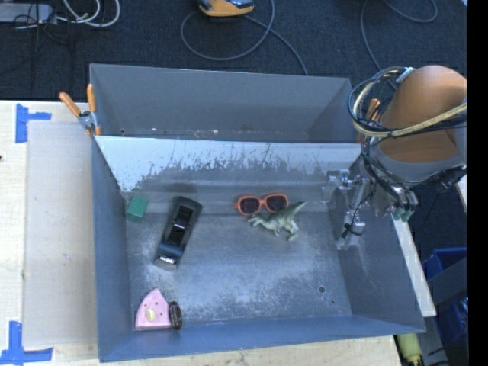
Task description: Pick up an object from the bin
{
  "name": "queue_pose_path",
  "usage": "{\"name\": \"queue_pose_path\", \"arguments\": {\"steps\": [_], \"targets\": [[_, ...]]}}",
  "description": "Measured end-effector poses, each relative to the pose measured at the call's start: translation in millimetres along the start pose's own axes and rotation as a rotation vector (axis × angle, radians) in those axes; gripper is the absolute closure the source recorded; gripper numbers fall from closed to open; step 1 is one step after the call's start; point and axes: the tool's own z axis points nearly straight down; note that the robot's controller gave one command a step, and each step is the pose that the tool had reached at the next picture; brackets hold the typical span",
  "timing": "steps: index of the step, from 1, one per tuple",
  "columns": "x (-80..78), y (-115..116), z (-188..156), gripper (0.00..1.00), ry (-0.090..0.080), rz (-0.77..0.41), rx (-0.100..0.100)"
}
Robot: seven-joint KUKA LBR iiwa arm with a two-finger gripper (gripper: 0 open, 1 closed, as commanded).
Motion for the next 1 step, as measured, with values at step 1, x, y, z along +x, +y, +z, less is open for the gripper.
{"name": "queue_pose_path", "arguments": {"steps": [1], "targets": [[-1.3, 0.4, -4.6, 0.00, -0.007, -0.002, 0.001]]}}
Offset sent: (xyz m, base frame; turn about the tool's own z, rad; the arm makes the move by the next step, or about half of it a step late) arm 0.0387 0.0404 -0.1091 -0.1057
